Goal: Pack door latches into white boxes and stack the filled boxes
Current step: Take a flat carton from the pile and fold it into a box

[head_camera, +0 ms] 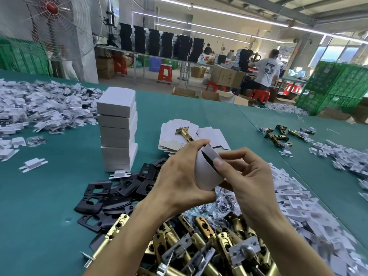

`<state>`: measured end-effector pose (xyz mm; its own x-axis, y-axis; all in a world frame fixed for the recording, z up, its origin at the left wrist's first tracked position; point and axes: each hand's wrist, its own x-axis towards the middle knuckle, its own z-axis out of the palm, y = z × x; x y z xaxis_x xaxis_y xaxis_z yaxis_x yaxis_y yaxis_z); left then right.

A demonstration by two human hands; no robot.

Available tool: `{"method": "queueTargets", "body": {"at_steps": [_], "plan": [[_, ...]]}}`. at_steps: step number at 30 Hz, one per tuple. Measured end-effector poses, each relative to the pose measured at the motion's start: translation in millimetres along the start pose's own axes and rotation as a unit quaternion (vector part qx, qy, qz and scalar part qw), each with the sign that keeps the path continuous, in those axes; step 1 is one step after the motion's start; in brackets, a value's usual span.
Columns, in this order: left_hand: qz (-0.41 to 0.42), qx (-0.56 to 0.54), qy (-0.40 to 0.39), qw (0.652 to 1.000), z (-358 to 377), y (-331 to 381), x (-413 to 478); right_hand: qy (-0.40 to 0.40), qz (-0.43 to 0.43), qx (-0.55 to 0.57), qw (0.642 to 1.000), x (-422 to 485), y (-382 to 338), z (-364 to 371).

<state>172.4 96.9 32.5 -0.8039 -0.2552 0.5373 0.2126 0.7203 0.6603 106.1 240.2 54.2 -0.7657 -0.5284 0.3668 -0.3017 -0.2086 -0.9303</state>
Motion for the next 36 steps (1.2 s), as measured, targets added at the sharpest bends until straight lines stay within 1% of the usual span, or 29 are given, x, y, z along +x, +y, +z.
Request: {"method": "queueTargets", "body": {"at_steps": [3, 7, 11, 15, 18, 20, 21, 23, 25, 28, 30, 33, 36], "plan": [[-0.003, -0.005, -0.003, 1.0, 1, -1, -1, -0.004, -0.007, -0.02, 1.0, 0, -1, -1], [-0.013, -0.033, -0.001, 0.999, 0, -2, 0, -0.034, -0.005, -0.029, 0.999, 0, -5, -4], [-0.004, -0.04, -0.009, 0.999, 0, -4, 1, -0.057, -0.007, -0.047, 0.997, 2, -9, -10], [0.012, -0.078, -0.002, 0.997, 0, -5, 1, -0.091, -0.012, -0.056, 0.994, 5, -11, -16], [0.018, -0.123, 0.018, 0.992, -3, -4, 3, -0.137, -0.002, -0.016, 0.99, 9, -8, -20], [0.017, -0.141, 0.014, 0.99, -6, -3, 4, -0.166, 0.012, 0.021, 0.986, 10, -7, -23], [0.011, -0.147, 0.007, 0.989, -7, -2, 4, -0.169, 0.006, 0.021, 0.985, 11, -6, -24], [-0.01, -0.15, -0.008, 0.989, -8, -2, 3, -0.15, -0.025, 0.01, 0.988, 11, -2, -23], [-0.026, -0.146, -0.017, 0.989, -7, -2, 3, -0.111, -0.062, 0.022, 0.992, 8, 2, -19], [-0.022, -0.132, -0.011, 0.991, -6, -1, 3, -0.056, -0.117, 0.017, 0.991, 4, 9, -10], [-0.014, -0.118, 0.001, 0.993, -4, 1, 3, -0.03, -0.143, -0.014, 0.989, 4, 11, -5], [-0.005, -0.126, 0.025, 0.992, -3, 2, 3, -0.003, -0.161, -0.07, 0.984, 7, 9, 0], [-0.009, -0.138, 0.051, 0.989, -3, 1, 3, -0.01, -0.197, -0.146, 0.97, 9, 7, 0]]}}
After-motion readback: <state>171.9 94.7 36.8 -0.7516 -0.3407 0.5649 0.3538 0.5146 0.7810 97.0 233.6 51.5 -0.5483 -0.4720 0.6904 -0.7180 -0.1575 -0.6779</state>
